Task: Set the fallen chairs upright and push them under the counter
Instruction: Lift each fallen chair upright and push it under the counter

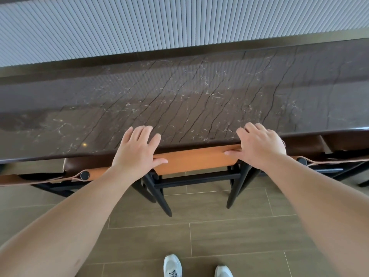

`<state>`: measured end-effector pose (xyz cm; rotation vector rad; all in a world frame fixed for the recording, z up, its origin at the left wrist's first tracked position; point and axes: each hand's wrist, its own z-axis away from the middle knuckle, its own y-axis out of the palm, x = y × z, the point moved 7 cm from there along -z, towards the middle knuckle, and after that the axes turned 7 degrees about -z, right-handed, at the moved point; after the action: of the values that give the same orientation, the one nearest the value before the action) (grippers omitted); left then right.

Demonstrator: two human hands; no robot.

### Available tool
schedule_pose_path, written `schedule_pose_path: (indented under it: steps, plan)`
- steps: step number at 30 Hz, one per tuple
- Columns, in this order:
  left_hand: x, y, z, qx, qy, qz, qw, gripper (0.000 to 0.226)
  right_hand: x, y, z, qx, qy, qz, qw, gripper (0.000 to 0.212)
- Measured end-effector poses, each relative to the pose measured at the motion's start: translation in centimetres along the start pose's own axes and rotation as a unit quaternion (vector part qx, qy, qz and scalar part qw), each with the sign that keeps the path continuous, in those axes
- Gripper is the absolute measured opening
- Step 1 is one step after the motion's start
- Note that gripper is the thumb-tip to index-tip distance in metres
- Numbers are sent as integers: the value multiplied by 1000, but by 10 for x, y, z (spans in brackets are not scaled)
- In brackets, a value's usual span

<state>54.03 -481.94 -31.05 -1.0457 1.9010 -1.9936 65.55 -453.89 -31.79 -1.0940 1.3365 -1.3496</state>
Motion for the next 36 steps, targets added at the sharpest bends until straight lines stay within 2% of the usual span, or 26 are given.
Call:
schedule_pose_path:
  steps: [11,16,24,30,36]
  plan:
    - [-33,4,35,39,1,19,999,74,3,22,44,20,13,11,1000,59]
    - [-15,9,35,33,1,12,999,76,17,25,45,13,20,-13,1000,57]
    - [15,24,34,14,11,0,1000,79,47,31,38,21,25,9,999,58]
    - [39,43,38,28,3,-2,1000,84,78,39,38,15,19,-2,1000,51]
    - [44,58,50,64,-39,21,997,88,91,44,42,-11,-21,-7,1000,45]
